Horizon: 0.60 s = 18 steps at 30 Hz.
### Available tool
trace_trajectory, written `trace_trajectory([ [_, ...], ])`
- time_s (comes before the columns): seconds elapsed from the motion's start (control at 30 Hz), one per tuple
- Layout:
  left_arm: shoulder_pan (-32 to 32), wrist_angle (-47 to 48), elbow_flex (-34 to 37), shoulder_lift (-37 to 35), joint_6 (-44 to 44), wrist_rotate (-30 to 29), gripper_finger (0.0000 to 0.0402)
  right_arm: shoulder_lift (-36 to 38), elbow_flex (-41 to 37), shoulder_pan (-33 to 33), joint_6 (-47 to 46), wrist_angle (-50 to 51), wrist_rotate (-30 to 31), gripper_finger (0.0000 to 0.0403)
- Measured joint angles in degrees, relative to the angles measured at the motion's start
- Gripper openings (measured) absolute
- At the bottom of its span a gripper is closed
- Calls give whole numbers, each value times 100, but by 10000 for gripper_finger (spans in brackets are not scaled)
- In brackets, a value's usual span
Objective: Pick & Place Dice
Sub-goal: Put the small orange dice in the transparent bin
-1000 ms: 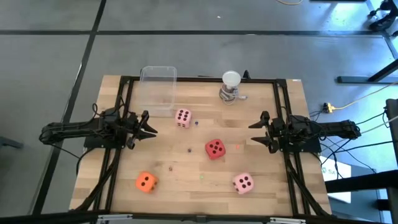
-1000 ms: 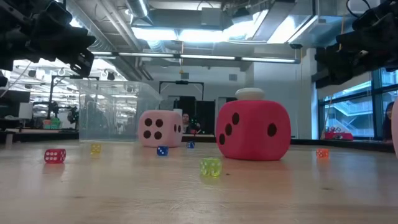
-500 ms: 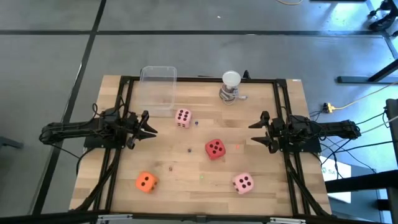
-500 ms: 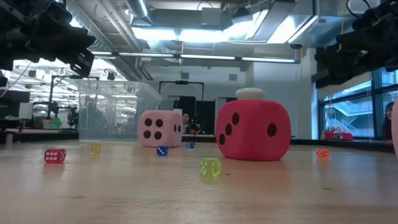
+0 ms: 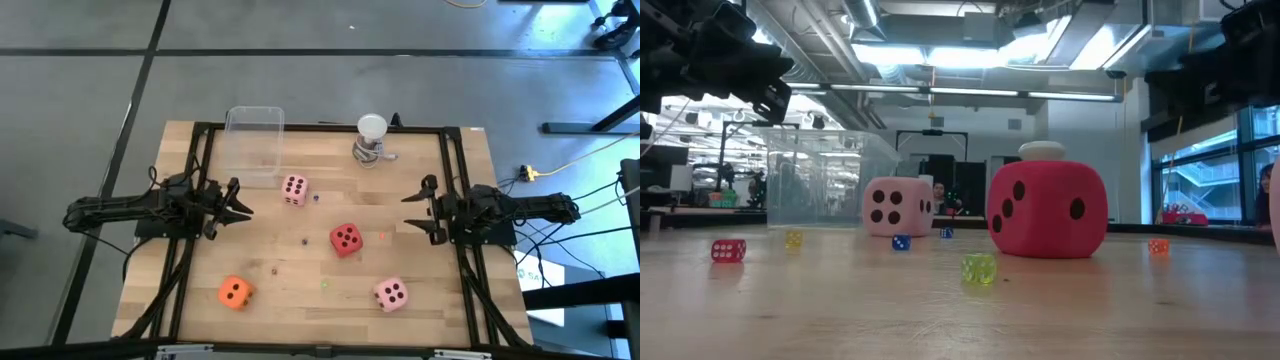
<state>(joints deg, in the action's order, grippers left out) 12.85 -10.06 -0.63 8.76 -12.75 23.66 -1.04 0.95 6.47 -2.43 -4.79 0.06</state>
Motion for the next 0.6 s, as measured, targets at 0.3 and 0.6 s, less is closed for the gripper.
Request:
trace_trajectory([
  [0.3,-1,-117,-1,0,119,-303,72,0,0,-1,-4492,-1074,369,272],
  [0.6,-1,-1975,0,-2,-3334,-1997,72,0,0,-3,-4172,-1582,106,272],
])
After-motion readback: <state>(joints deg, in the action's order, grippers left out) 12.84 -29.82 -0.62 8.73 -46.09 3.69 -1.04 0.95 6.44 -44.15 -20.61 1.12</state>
